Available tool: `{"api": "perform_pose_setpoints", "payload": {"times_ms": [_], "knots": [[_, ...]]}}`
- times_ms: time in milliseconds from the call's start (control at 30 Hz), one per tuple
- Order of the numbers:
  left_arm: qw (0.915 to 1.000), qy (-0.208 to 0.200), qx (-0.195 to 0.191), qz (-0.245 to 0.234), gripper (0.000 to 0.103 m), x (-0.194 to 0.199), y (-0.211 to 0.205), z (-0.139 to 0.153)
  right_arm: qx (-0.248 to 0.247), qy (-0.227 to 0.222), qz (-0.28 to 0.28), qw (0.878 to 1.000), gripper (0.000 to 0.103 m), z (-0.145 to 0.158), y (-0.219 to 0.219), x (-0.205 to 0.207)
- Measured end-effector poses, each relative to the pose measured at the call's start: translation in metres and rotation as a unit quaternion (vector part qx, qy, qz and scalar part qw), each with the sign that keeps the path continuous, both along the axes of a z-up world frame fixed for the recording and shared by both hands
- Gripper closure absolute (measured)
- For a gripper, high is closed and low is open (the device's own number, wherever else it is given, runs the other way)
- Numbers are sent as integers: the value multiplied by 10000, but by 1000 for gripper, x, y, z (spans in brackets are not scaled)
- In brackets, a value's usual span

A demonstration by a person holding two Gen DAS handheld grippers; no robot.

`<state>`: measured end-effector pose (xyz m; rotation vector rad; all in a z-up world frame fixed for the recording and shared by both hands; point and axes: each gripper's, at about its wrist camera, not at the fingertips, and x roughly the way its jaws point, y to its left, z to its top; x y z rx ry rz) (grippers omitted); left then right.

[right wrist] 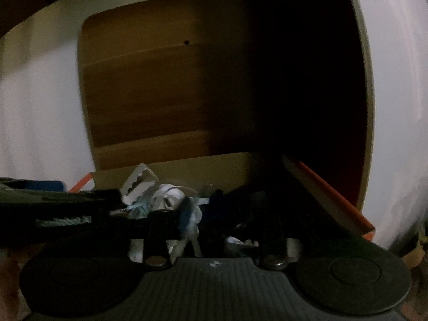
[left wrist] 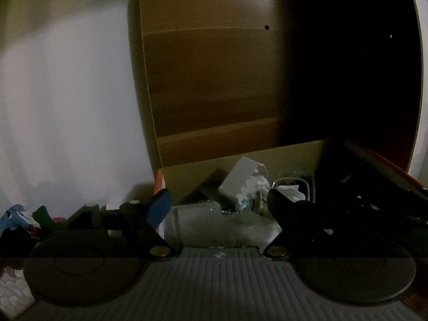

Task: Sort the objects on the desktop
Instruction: 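Move both tools back toward the items on the bed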

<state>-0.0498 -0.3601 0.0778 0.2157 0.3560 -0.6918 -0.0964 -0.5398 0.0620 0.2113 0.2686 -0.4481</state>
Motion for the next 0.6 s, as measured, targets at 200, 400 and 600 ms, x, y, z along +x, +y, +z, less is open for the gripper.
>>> {"api": "perform_pose_setpoints", "payload": {"times_ms": [200,400,600], "knots": [[9998,-72,-160,61,13,-1,13,9,17,-238,-166,9996,27,2,-1,-11],[9984,-377,-366,217,1,-2,24,19,-15,-505,-241,9984,5,9,6,-21],[9963,-496,-543,449,0,2,61,23,-10,-713,-179,9973,0,21,21,-29]]}}
